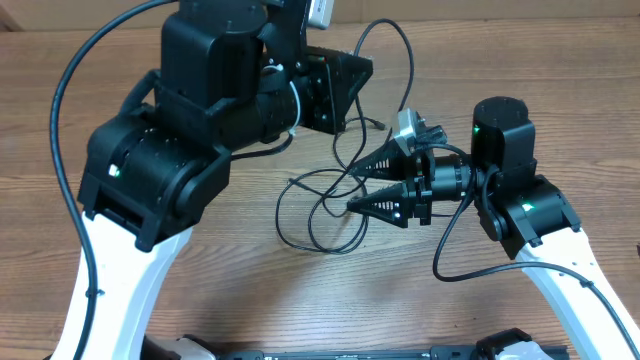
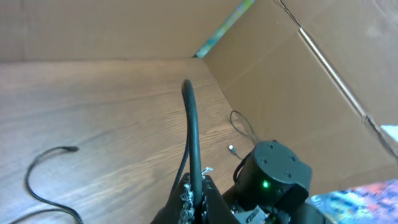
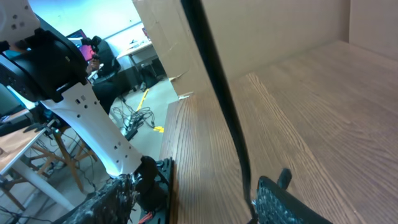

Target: Untangle cables

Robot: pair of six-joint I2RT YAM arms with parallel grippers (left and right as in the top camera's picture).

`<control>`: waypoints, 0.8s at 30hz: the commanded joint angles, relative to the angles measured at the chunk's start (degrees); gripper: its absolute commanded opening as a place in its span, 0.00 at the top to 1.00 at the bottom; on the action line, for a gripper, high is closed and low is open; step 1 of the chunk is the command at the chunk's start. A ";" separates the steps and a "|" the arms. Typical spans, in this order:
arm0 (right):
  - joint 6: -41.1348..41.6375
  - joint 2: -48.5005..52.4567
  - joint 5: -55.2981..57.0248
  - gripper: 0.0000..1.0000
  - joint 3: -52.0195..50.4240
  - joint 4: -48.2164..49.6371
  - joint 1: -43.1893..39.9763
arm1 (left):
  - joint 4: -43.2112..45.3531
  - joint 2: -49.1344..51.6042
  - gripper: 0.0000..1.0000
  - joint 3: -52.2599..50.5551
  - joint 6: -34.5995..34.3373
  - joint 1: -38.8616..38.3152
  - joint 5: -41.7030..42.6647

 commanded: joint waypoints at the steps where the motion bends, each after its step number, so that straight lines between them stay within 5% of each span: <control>1: 0.61 -0.42 3.26 0.39 0.02 0.66 0.26 | 0.39 1.16 0.96 0.83 -4.94 0.20 2.21; 10: 3.85 -0.42 15.15 0.41 0.02 3.58 0.33 | 0.42 1.36 0.96 0.83 -8.17 0.20 2.60; 15: 5.09 -0.42 15.19 0.58 0.02 5.51 1.95 | 0.33 1.97 0.96 0.83 -10.49 0.13 2.86; 18: 5.11 -0.35 15.21 0.86 0.02 5.20 2.51 | 0.11 2.60 0.96 0.83 -10.38 -0.02 2.19; 20: 5.11 -0.35 15.23 0.96 0.02 4.28 2.49 | -0.37 2.73 0.96 0.83 -9.27 0.04 -0.66; 24: 5.11 -0.37 18.16 0.96 0.02 1.22 2.40 | -3.85 2.71 0.93 0.83 -6.67 0.57 -11.65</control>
